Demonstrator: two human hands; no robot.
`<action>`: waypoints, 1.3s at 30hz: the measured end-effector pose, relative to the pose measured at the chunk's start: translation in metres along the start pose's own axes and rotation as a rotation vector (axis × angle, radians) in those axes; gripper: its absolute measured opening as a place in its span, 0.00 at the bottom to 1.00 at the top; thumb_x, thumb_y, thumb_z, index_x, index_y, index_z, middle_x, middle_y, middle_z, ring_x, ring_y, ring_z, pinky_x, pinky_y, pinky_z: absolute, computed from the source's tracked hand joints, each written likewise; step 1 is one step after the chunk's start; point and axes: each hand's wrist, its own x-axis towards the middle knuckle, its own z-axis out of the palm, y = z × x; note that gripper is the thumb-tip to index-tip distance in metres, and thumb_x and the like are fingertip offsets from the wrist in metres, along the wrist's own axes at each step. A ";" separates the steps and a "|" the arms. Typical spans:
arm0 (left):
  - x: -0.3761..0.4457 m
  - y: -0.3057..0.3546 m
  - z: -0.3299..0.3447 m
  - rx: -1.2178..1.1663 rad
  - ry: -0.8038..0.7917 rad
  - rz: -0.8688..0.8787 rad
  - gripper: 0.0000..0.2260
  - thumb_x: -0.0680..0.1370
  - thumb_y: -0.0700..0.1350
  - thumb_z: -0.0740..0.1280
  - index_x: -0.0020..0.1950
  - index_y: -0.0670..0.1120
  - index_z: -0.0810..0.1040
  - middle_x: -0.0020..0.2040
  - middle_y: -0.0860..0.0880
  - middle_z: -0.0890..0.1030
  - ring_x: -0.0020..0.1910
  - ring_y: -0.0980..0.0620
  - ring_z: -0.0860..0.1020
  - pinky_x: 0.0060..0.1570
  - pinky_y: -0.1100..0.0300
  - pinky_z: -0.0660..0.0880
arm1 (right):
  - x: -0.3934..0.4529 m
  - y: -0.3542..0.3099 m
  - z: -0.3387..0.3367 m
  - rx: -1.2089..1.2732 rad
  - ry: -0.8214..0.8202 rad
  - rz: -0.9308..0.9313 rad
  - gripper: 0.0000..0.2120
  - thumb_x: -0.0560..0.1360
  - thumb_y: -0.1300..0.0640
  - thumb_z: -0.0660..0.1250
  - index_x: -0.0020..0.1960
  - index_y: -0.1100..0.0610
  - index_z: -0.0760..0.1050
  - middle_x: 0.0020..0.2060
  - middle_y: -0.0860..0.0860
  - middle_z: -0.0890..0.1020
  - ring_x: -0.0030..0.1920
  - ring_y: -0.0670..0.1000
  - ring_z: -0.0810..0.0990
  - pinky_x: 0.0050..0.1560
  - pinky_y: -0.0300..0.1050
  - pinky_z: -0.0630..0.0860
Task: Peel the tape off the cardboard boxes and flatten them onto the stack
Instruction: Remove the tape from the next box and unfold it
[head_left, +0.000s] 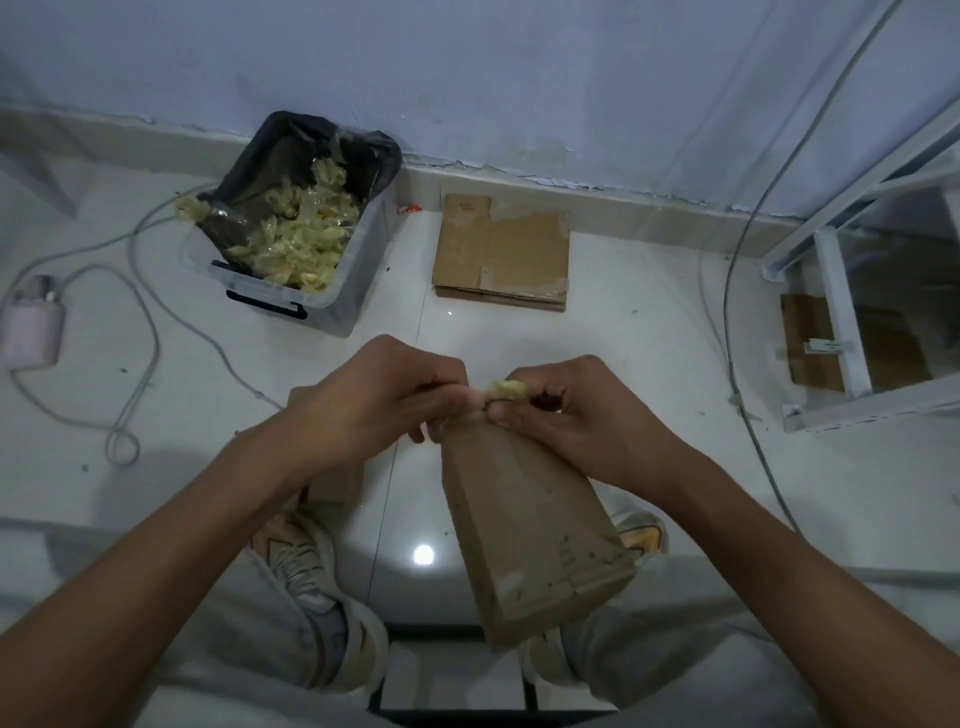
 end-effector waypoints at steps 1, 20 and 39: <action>-0.001 0.001 0.002 -0.090 0.028 -0.037 0.14 0.83 0.55 0.66 0.44 0.48 0.83 0.36 0.52 0.81 0.37 0.54 0.83 0.35 0.60 0.81 | 0.000 0.001 -0.001 0.015 0.019 0.021 0.10 0.83 0.51 0.68 0.48 0.53 0.85 0.36 0.54 0.83 0.36 0.57 0.80 0.38 0.59 0.76; -0.006 0.021 -0.038 -0.311 -0.341 -0.085 0.18 0.83 0.43 0.63 0.38 0.59 0.82 0.35 0.56 0.81 0.36 0.58 0.80 0.38 0.66 0.76 | -0.008 -0.018 0.009 0.220 -0.017 -0.020 0.18 0.80 0.52 0.72 0.42 0.65 0.71 0.33 0.47 0.72 0.34 0.45 0.70 0.34 0.43 0.67; 0.004 0.001 0.018 -0.306 0.282 -0.381 0.03 0.79 0.43 0.72 0.45 0.46 0.82 0.43 0.51 0.84 0.43 0.55 0.80 0.44 0.58 0.73 | -0.002 0.007 0.029 0.032 0.194 0.235 0.10 0.80 0.51 0.73 0.42 0.50 0.76 0.38 0.43 0.83 0.42 0.42 0.82 0.44 0.40 0.77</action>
